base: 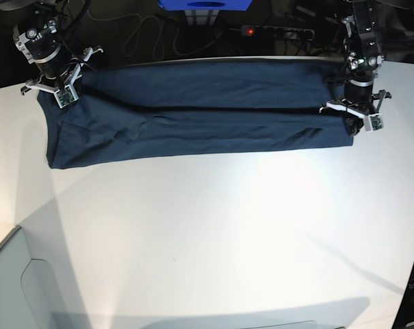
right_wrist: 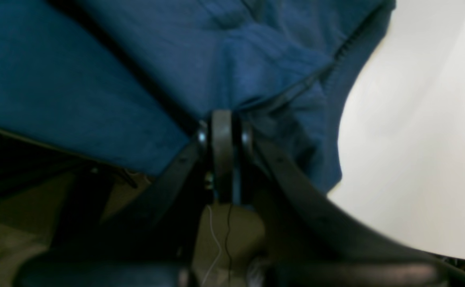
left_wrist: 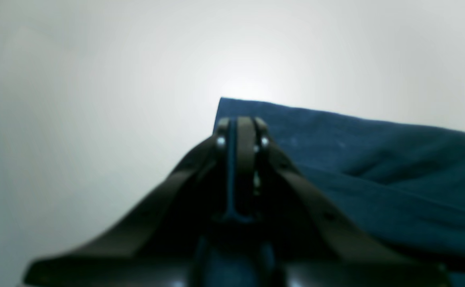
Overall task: Fold the T-shirt properly
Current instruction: 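Grip both ends of the blue strip and pull them taut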
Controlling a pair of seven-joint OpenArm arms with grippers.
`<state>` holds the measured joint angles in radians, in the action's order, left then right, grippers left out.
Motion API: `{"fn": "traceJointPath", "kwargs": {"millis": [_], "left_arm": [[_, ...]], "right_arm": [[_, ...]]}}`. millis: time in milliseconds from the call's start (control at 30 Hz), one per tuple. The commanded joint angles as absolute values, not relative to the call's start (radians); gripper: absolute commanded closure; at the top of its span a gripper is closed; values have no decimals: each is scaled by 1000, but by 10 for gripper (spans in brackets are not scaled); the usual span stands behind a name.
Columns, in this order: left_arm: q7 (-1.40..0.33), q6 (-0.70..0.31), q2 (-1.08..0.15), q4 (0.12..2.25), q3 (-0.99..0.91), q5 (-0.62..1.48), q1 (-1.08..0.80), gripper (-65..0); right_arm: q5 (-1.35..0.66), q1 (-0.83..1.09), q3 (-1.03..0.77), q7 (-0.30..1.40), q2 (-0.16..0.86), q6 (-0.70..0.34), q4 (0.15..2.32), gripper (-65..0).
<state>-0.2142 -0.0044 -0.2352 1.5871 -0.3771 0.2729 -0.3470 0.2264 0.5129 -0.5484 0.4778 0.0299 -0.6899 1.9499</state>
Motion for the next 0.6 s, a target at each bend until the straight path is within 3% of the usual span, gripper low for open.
{"fn": "traceJointPath", "kwargs": {"millis": [0, 200, 300, 400, 567], "left_arm": [[-193, -1, -248, 1603, -383, 275, -344, 0], [-193, -1, -246, 1603, -383, 275, -354, 0], [-193, -1, -246, 1607, -378, 275, -357, 0], [-194, -1, -246, 1604, -381, 275, -358, -9], [-193, 1, -245, 1618, -383, 275, -387, -198]], "right_arm": [[216, 513, -555, 460, 36, -698, 1962, -52], [217, 513, -575, 461, 36, -698, 1968, -343], [216, 512, -642, 461, 22, -698, 1982, -440], [216, 501, -657, 461, 8, -698, 2011, -453], [214, 499, -616, 467, 5, -698, 2029, -453]]}}
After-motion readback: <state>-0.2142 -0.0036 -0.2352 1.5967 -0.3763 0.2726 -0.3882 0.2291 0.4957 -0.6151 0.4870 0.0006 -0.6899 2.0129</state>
